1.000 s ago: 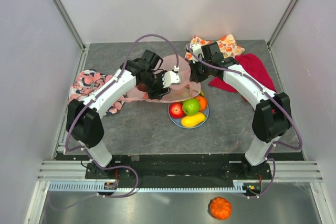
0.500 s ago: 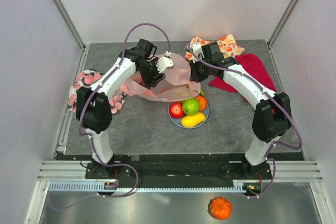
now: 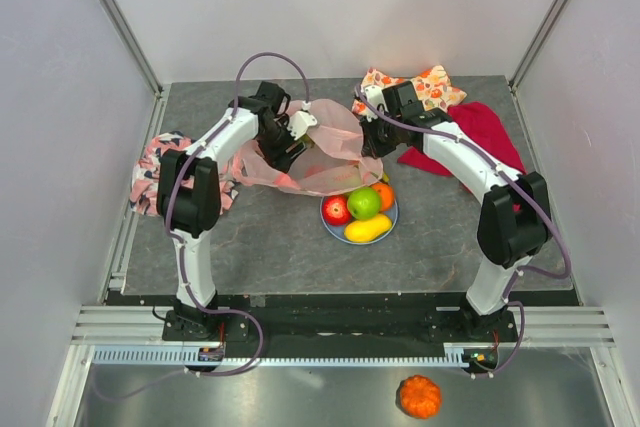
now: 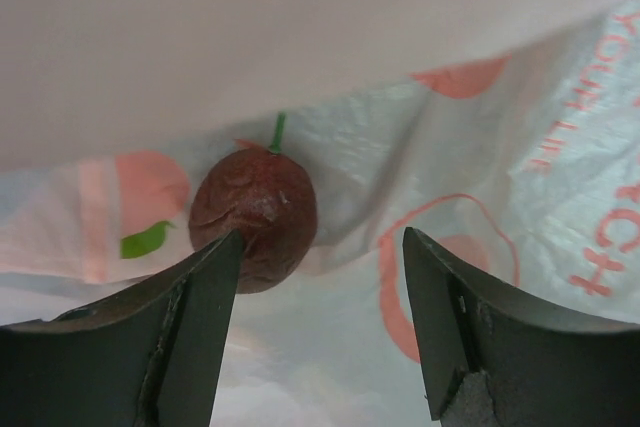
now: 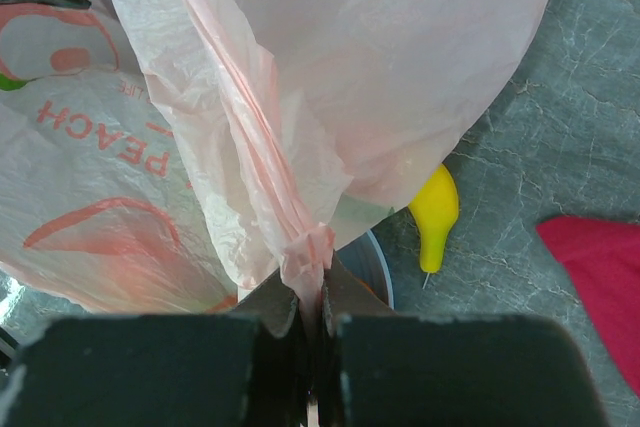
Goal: Take the fake fruits out of the plastic bag
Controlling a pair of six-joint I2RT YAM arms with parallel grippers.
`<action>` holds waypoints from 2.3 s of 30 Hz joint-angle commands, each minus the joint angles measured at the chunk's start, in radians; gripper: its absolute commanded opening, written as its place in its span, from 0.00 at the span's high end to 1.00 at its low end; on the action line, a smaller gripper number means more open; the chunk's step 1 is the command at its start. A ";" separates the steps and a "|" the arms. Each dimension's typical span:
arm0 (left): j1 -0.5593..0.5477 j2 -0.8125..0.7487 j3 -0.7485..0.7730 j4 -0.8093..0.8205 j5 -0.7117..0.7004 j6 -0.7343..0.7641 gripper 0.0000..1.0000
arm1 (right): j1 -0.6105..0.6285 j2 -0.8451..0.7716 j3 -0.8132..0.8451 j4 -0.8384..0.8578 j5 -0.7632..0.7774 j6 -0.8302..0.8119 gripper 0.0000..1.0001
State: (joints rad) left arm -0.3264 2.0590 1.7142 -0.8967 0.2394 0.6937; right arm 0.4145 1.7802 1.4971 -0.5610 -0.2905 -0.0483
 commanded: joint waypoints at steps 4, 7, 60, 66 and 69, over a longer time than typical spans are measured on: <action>0.007 0.016 -0.070 0.174 -0.121 -0.034 0.27 | -0.003 0.015 0.055 0.007 -0.010 0.011 0.99; 0.006 0.050 -0.070 0.211 -0.193 -0.016 0.28 | -0.003 0.018 0.058 0.009 -0.015 0.015 0.99; -0.425 -0.286 0.021 0.162 0.106 -0.433 0.86 | -0.100 0.098 0.390 -0.019 0.004 -0.042 0.27; -0.433 -0.266 0.108 0.090 0.375 -0.405 0.85 | -0.284 -0.098 0.268 -0.042 -0.078 0.048 0.11; -0.480 -0.231 0.127 0.062 0.347 -0.382 0.86 | -0.341 -0.213 0.157 -0.071 -0.082 0.033 0.09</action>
State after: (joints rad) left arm -0.7547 1.8004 1.8000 -0.7914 0.4953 0.3008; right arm 0.1337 1.7596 1.7531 -0.6010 -0.3397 -0.0345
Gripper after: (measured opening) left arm 0.643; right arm 0.897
